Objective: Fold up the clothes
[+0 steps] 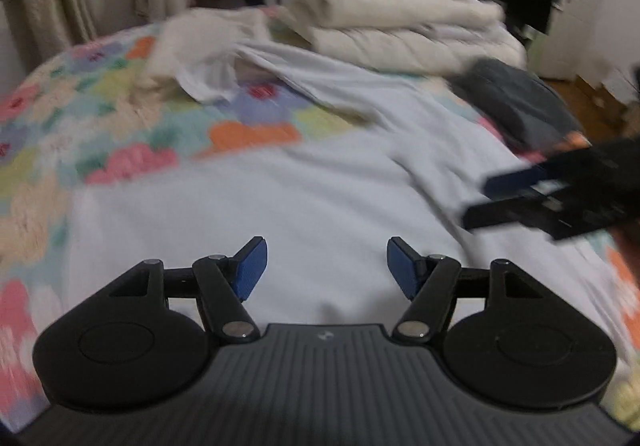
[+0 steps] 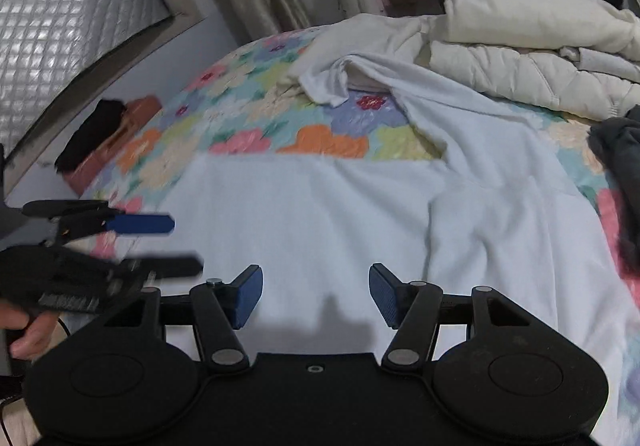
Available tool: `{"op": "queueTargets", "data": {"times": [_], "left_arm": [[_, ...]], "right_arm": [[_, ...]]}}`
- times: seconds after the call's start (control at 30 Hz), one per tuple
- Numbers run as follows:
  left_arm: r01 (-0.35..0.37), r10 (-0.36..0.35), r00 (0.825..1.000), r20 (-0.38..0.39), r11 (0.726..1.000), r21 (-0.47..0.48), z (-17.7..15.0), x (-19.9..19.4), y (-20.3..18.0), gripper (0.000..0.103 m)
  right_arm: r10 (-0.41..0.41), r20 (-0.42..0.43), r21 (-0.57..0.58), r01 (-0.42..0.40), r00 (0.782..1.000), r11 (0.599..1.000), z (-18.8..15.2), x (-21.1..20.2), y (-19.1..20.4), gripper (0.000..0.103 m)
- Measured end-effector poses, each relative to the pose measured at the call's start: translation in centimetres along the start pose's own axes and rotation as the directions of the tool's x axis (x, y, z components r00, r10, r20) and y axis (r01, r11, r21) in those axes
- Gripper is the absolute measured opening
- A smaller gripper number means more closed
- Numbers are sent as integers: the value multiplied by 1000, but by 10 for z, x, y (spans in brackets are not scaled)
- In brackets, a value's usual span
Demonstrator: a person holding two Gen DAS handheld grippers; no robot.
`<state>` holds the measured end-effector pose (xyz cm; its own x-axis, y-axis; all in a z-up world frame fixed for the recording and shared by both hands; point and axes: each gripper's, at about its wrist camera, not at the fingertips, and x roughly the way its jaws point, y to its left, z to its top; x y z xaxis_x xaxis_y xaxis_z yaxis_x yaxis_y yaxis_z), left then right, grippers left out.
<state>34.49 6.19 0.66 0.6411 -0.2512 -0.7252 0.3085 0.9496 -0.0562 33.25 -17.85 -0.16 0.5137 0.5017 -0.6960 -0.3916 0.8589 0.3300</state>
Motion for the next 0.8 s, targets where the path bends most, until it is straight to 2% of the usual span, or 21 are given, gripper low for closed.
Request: {"op": "queueTargets", "data": {"times": [0.07, 0.1, 0.13, 0.2, 0.27, 0.3, 0.4, 0.47, 0.5, 0.57, 0.7, 0.8], "left_arm": [[-12, 12, 1000, -9, 1000, 29, 21, 27, 11, 56], [-7, 8, 999, -35, 999, 40, 30, 42, 16, 37], [-10, 13, 998, -55, 998, 55, 39, 56, 19, 31], [-22, 27, 998, -62, 996, 86, 55, 80, 24, 31], [-49, 53, 998, -33, 993, 108, 69, 99, 26, 41], [-67, 70, 997, -22, 992, 106, 75, 109, 30, 48], [-118, 118, 993, 2, 989, 90, 91, 139, 43, 57], [-173, 175, 985, -1, 978, 118, 98, 163, 49, 58], [-228, 231, 973, -1, 961, 154, 100, 176, 50, 58], [-272, 274, 962, 13, 949, 160, 101, 197, 56, 58], [-276, 273, 961, 40, 951, 139, 109, 225, 71, 58], [-255, 254, 967, 25, 954, 155, 118, 247, 77, 58]], "right_arm": [[-1, -3, -27, 1, 1000, 1000, 13, 9, -10, 65], [19, 3, -15, -19, 1000, 1000, 20, 13, -19, 65], [44, 20, 23, -45, 999, 999, 22, 15, -31, 65], [95, 36, 127, -98, 995, 987, 24, 27, -54, 65], [105, 32, 177, -109, 994, 978, 26, 44, -68, 65], [95, 23, 177, -97, 995, 979, 28, 52, -72, 65], [57, -43, 162, -49, 997, 986, 39, 79, -79, 65], [53, -92, 153, -39, 994, 987, 48, 94, -83, 65], [61, -92, 156, -46, 994, 987, 53, 99, -85, 65], [89, -74, 175, -75, 993, 982, 59, 106, -91, 65], [101, -38, 207, -91, 994, 974, 62, 112, -100, 65], [97, -14, 209, -92, 995, 974, 62, 114, -102, 65]]}}
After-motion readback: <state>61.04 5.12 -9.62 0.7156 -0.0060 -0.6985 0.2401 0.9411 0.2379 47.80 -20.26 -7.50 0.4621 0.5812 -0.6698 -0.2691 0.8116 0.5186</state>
